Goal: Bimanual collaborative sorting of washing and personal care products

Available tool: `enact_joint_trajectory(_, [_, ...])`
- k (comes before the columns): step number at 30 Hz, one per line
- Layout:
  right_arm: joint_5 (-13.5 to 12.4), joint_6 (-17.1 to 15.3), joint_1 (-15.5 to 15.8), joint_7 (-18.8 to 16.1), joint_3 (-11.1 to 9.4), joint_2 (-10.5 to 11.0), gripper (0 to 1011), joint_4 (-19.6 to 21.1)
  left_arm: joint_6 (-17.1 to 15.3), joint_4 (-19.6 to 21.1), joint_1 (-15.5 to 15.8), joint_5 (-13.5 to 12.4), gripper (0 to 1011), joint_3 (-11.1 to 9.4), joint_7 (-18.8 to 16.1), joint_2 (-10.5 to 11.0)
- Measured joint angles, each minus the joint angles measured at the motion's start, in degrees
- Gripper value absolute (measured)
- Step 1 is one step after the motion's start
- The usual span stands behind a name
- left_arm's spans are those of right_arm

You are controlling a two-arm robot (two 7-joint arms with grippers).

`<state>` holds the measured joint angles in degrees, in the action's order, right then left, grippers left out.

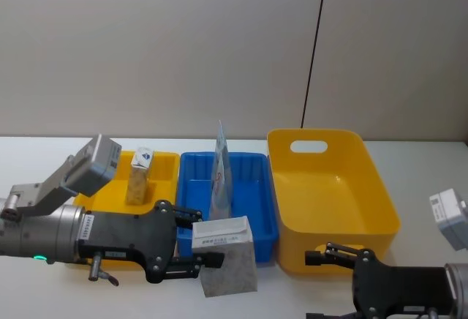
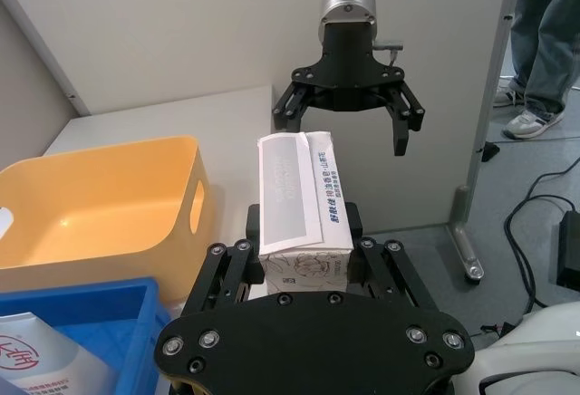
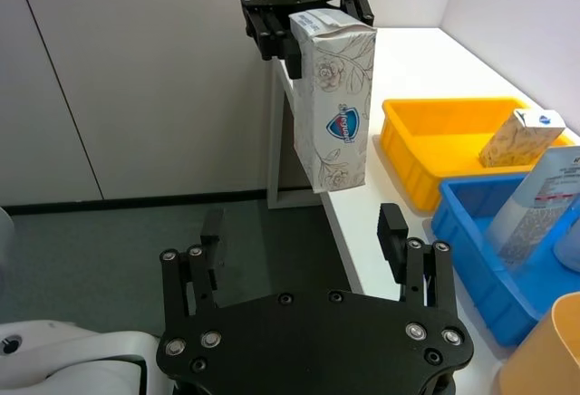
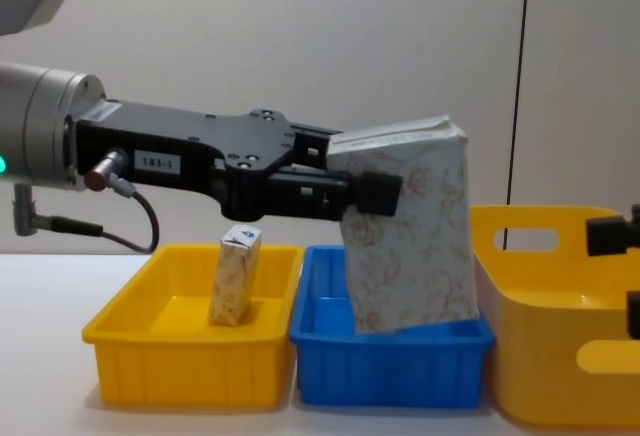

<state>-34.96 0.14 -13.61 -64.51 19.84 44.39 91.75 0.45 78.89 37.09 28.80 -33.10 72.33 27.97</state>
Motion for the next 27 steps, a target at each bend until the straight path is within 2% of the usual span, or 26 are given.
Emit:
enact_joint_trajectory(15, [1.25, 1.80, -3.20, 0.60, 2.14, -2.85, 1000, -3.15, -0.12, 0.00, 0.18, 0.17, 429, -0.19, -0.01, -0.01])
enact_joint_trajectory(27, [2.53, 2.19, -5.60, 2.64, 4.75, -6.39, 1000, -4.99, -0.17, 0.00, 0.24, 0.21, 429, -0.27, 0.00, -0.01])
